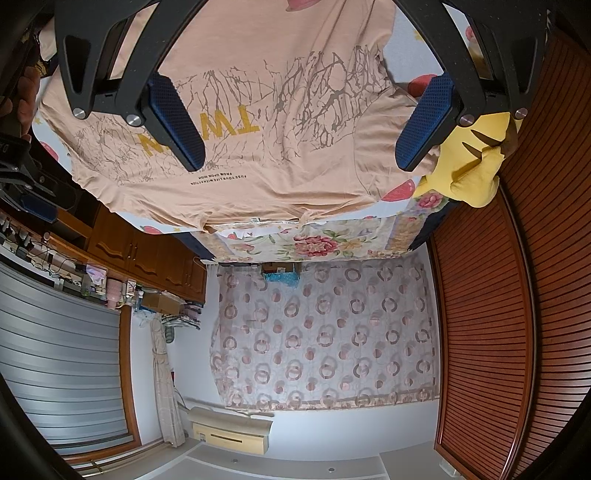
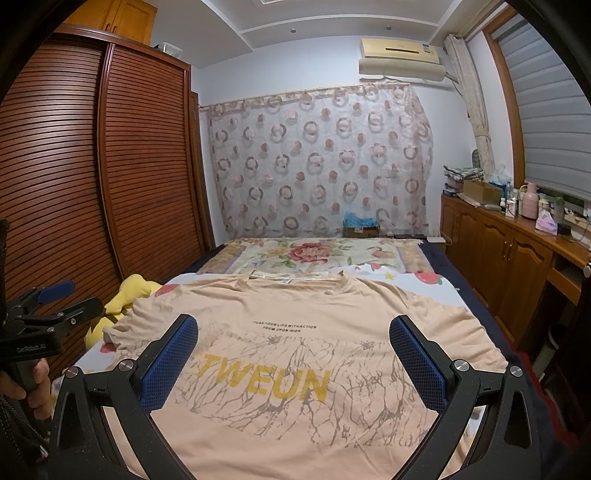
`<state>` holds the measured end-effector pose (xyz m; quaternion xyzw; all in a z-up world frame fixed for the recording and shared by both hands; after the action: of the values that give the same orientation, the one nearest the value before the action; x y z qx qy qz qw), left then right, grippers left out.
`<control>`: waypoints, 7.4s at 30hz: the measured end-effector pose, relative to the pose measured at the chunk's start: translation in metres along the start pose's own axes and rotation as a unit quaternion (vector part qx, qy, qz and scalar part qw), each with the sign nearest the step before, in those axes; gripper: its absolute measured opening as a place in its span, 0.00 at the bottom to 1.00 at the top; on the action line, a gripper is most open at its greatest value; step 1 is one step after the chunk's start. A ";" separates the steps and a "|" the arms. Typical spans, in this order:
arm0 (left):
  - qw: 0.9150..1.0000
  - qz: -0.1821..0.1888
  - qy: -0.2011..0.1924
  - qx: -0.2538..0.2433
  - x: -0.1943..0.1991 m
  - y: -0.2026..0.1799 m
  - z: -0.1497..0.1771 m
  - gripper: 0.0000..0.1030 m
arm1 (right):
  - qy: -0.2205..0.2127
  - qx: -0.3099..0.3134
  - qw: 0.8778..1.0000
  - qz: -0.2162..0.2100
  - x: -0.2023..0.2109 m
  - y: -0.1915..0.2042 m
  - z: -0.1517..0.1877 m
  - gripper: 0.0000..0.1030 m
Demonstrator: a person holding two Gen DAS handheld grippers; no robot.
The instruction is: Fold small clothes
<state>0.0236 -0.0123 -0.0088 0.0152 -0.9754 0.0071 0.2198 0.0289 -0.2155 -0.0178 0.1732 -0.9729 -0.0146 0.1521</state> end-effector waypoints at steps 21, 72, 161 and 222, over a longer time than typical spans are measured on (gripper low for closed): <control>1.000 0.006 0.014 0.010 -0.002 0.007 0.002 1.00 | 0.022 -0.001 1.000 -0.022 -0.015 0.000 0.002 1.00; 0.965 -0.015 0.236 0.115 -0.146 0.194 0.061 0.09 | 0.199 0.098 0.960 -0.171 -0.240 -0.015 -0.081 1.00; 0.986 0.022 0.162 0.033 -0.145 0.109 0.014 0.82 | 0.264 0.143 0.939 -0.168 -0.300 0.116 -0.030 0.32; 0.968 0.079 0.227 -0.077 -0.204 0.011 0.016 1.00 | 0.230 -0.053 0.964 0.122 -0.135 -0.200 0.023 0.04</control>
<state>0.2003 0.0040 -0.1112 -0.0813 -0.8956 -0.0475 0.4348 0.2092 -0.3576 -0.0956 0.0432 -0.9233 -0.0070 0.3815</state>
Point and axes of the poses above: each gripper's, at about its wrist camera, not at the fingertips, and x roughly against the way its jaws point, y to its left, z to its underside, the point moved 3 cm from there along -x, roughly the way its jaws point, and after that the axes turned 1 degree about y, right-handed, at the moved point
